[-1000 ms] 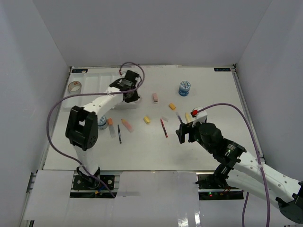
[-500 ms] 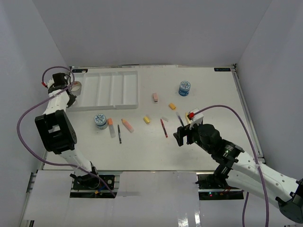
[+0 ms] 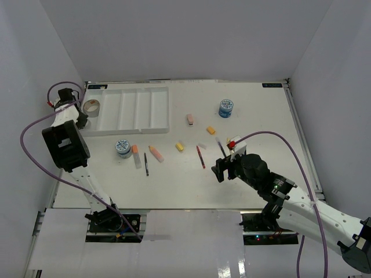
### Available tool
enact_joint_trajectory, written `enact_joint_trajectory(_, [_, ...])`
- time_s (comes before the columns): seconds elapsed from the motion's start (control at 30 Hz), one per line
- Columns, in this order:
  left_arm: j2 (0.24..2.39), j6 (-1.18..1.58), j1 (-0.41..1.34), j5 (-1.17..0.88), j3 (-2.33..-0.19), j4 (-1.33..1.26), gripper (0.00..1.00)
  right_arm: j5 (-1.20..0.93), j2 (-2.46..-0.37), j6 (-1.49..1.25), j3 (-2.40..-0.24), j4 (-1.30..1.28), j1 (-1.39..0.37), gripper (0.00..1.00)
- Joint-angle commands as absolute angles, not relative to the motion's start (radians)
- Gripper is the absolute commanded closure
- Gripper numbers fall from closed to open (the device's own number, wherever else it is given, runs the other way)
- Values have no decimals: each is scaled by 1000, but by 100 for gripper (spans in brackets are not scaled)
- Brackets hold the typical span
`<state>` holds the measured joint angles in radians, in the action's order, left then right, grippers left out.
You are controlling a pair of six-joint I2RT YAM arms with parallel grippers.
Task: Sort the stationery into containers
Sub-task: Place the stationery in the storage box, then pick up the stationery from the center of the board.
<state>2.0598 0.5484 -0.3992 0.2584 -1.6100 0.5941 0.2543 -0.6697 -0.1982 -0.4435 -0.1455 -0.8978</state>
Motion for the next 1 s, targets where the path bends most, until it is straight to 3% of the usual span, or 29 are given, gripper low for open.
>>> enact_joint_trajectory(0.0, [2063,540,-400,198,-1660,601,89,250,-672,-186,-446,-92,-896,10])
enact_joint_trajectory(0.3, [2042,523,-400,179,-1663,604,63,247,-689,-184,-456,-94,-894,10])
enact_joint_trajectory(0.5, [1982,522,-400,178,-1652,615,52,245,-673,-183,-459,-95,-896,10])
enact_joint_trajectory(0.63, [1893,514,-391,147,-1618,623,45,251,-649,-184,-460,-97,-894,10])
enact_joint_trajectory(0.73, [1790,486,-354,124,-1576,624,31,270,-635,-184,-459,-95,-896,10])
enact_joint_trajectory(0.97, [1514,488,-166,86,-1336,623,11,284,-626,-184,-463,-104,-896,10])
